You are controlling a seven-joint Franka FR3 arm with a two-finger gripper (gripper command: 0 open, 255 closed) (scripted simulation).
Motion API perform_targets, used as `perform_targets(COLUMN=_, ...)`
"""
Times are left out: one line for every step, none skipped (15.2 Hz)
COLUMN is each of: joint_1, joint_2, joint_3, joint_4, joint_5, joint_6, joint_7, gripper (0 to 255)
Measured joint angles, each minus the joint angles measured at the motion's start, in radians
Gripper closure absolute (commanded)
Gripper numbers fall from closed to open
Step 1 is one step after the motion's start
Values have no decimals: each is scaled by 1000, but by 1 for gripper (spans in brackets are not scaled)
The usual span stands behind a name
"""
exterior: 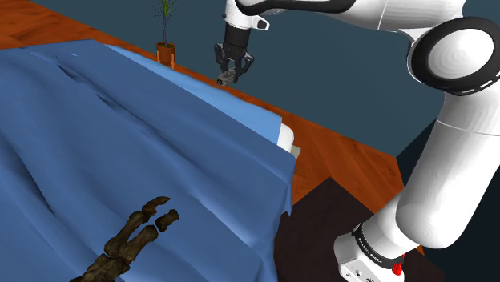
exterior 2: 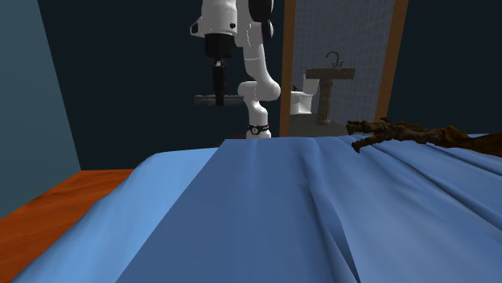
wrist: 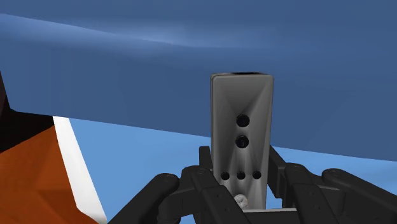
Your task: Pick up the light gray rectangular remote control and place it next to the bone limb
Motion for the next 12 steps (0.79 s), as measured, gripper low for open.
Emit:
perform_targets(joint_1=6, joint_2=-36, joint_3=8, joint_4=-49, joint_5=7, joint_6=14, joint_7=16, gripper=255)
perform_targets(joint_1=9, joint_2=-62, joint_3=13, joint_4=-88, joint_5=13, joint_6=27, joint_7=27, gripper=255)
perform_targets(joint_1=15, joint_2=-83, joint_3=19, joint_4=-119, joint_5=17, joint_6=36, joint_7=41, gripper=255)
perform_targets(joint_1=21, joint_2=-110, joint_3=26, joint_4=-152, joint_5=24, joint_6=43, joint_7=54, gripper=255)
perform_targets(joint_1=25, joint_2=-142, joint_3=33, joint_4=-198, joint_5=32, joint_6=59, joint_7=67, gripper=255)
perform_targets(joint_1=32, joint_2=-162, joint_3=40, joint_4=-227, joint_5=37, joint_6=67, joint_7=82, gripper=255)
perform_targets(joint_1=42, joint_2=-187, joint_3=49, joint_4=-258, joint_5=44, joint_6=73, joint_7=101, gripper=255)
perform_targets(joint_1=48, joint_2=-217, joint_3=56, joint_4=-294, joint_5=53, joint_6=80, joint_7=114, gripper=255)
perform_targets(joint_1=55, joint_2=-242, joint_3=64, joint_4=-323, joint_5=60, joint_6=84, joint_7=128, gripper=255)
perform_targets(joint_1=60, joint_2=-264, joint_3=70, joint_4=-350, joint_5=67, joint_6=91, joint_7=139, gripper=255)
perform_targets(joint_1=68, joint_2=-281, joint_3=78, joint_4=-372, joint_5=73, joint_6=97, joint_7=153, gripper=255)
perform_targets(joint_1=76, joint_2=-309, joint_3=86, joint_4=-396, joint_5=83, joint_6=93, joint_7=167, gripper=255)
